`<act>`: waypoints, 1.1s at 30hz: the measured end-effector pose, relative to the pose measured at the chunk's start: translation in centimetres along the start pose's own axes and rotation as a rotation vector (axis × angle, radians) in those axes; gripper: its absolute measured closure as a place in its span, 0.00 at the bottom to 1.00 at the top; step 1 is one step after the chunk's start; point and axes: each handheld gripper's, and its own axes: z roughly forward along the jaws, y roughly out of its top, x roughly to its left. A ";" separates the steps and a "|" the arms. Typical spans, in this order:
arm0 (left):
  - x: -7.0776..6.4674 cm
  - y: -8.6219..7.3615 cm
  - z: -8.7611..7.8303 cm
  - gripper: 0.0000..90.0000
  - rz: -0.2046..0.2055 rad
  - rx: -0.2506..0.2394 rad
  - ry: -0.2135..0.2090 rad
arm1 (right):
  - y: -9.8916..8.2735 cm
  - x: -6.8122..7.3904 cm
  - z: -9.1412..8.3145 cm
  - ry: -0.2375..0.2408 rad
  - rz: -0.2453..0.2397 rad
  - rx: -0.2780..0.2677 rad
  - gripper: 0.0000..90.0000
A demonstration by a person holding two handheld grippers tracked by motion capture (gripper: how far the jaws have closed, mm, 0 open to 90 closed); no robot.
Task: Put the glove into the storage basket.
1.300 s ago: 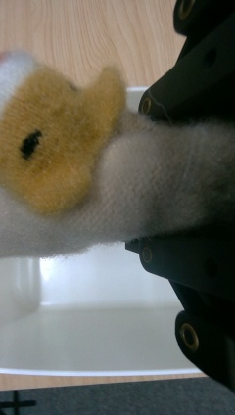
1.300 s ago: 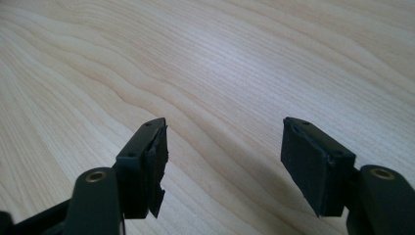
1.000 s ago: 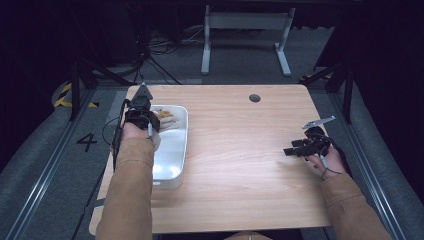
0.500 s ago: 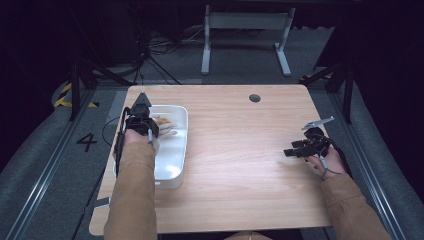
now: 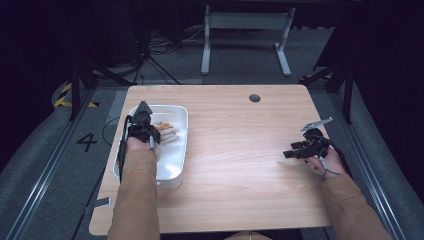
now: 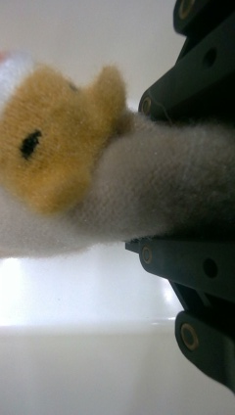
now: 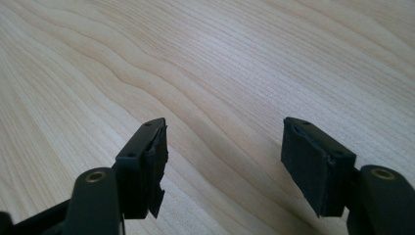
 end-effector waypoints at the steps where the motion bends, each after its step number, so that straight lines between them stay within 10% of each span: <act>1: 0.1 -0.1 0.2 0.77 -0.007 -0.001 0.001 | 0.0 0.0 0.0 -0.004 0.000 0.001 0.39; 33: 1.0 -0.9 3.7 0.72 0.002 0.058 0.056 | -0.2 0.1 0.6 0.006 -0.018 0.040 0.37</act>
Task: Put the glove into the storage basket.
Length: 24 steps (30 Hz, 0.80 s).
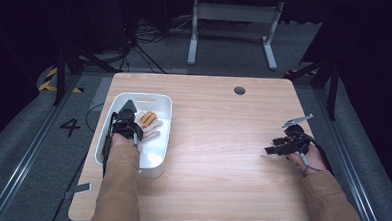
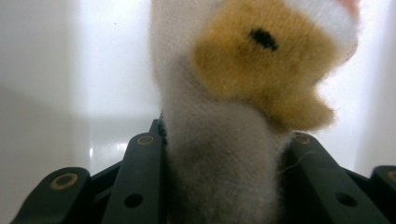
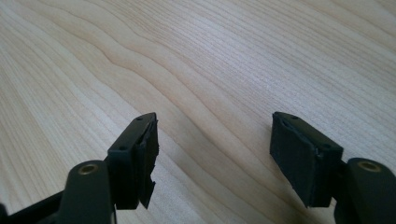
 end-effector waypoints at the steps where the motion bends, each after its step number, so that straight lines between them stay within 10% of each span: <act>1: 0.0 0.0 0.0 0.72 0.000 -0.002 0.001 | 0.0 0.0 0.0 0.000 -0.001 0.001 0.37; 12: -0.1 -0.1 -0.1 0.33 0.035 -0.003 -0.057 | 0.0 0.1 0.0 -0.008 -0.003 0.002 0.37; 24: -0.9 -0.1 -0.2 0.16 0.041 0.027 -0.098 | 0.0 0.2 0.0 -0.012 -0.010 -0.001 0.37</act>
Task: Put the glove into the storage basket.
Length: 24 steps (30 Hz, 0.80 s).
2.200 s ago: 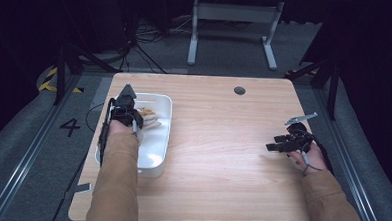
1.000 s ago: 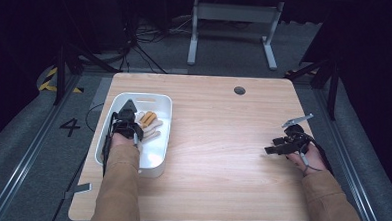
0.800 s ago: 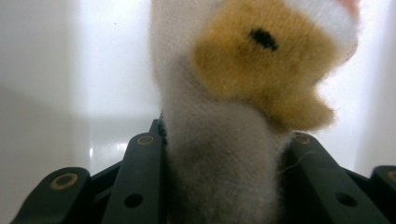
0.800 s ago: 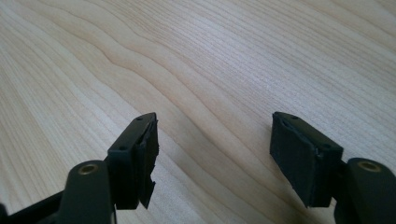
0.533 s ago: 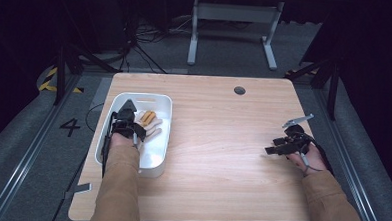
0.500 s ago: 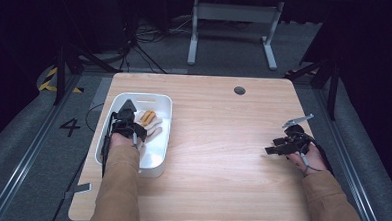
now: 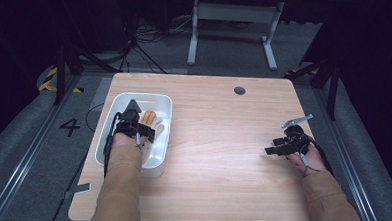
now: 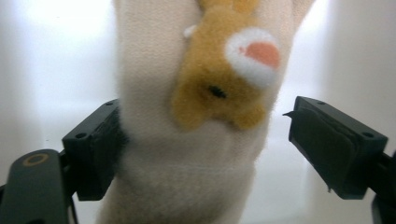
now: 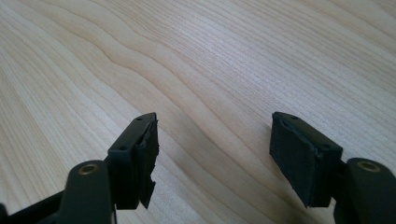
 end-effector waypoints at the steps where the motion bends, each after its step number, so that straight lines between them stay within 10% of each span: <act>1: 0.0 0.0 0.0 0.16 0.000 0.000 0.000 | 0.0 0.0 0.0 0.000 -0.002 -0.002 0.37; 17: 0.9 0.2 -2.8 0.00 0.007 -0.117 0.010 | 0.0 0.0 0.0 -0.005 -0.002 -0.002 0.36; 24: 0.7 -0.1 -4.9 0.00 0.092 -0.190 0.070 | 0.0 0.2 -0.2 -0.015 -0.012 -0.013 0.36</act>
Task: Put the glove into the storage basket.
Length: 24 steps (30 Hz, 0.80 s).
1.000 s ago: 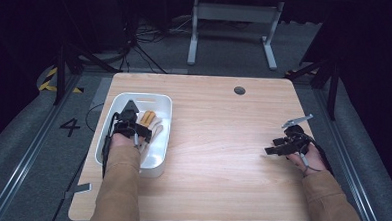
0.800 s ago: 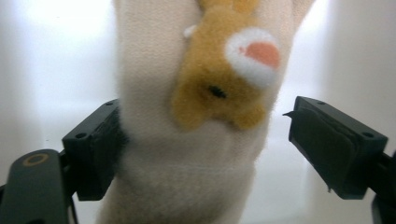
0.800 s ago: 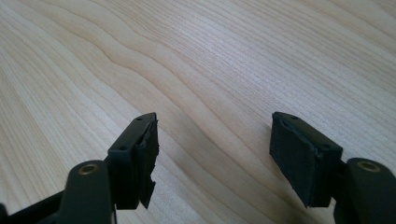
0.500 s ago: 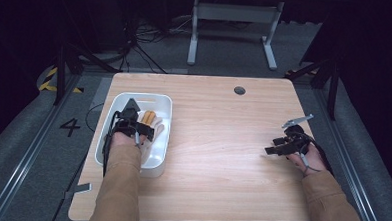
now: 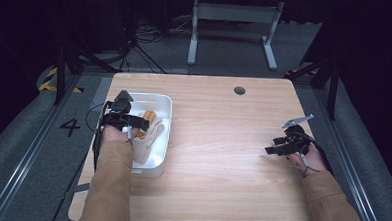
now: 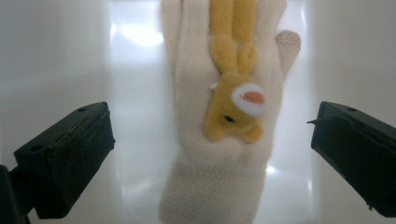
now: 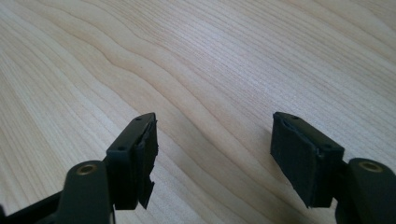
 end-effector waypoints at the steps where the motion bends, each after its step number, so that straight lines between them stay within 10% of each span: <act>1: 0.0 0.0 -0.7 0.00 0.009 -0.024 -0.016 | 0.0 0.0 0.0 -0.001 -0.001 -0.001 0.36; 12: -0.8 -0.3 -3.8 0.02 0.068 -0.185 -0.116 | 0.0 0.1 -0.3 -0.015 -0.013 -0.010 0.35; 24: -7.3 -0.3 -6.0 0.08 0.254 -0.302 -0.282 | 0.0 0.4 -0.8 -0.026 -0.028 -0.044 0.37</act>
